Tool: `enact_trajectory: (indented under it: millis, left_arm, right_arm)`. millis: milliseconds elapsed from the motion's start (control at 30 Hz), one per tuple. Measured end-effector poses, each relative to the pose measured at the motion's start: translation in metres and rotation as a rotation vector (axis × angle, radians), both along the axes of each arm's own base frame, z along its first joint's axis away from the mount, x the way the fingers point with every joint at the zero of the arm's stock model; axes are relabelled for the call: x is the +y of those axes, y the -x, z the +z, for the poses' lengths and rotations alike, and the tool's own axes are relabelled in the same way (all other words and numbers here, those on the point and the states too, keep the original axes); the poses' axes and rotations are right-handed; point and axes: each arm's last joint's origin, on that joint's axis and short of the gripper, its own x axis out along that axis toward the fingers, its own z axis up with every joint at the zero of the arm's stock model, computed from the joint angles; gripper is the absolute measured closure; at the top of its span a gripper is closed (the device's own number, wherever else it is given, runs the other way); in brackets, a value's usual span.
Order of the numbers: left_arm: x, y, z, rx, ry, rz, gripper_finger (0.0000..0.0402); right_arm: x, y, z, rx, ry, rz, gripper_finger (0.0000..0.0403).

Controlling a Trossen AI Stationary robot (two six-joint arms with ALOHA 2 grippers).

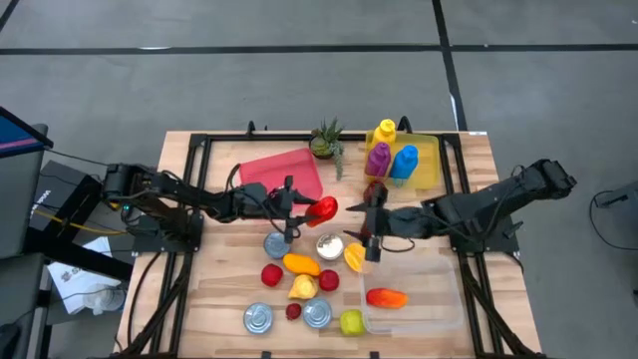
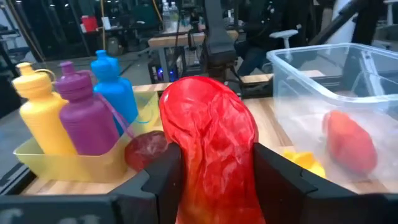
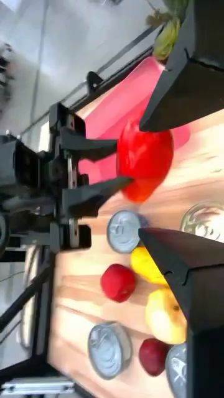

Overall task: Pick & Place Food Item
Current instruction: Put the red mango into the transparent bin

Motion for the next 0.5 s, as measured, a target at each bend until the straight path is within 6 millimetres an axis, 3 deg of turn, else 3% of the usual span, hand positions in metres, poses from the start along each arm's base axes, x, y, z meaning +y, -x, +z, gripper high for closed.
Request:
enact_trajectory:
  millis: [233, 500]
  left_arm:
    - [-0.011, 0.002, -0.001, -0.013, -0.012, -0.04, 0.0245]
    - [-0.014, 0.002, -0.003, 0.0, -0.022, -0.05, 0.0246]
  right_arm:
    - [-0.017, -0.033, 0.004, 0.248, -0.014, 0.011, 0.0147]
    - [-0.026, -0.066, -0.004, 0.376, 0.008, 0.018, 0.0147]
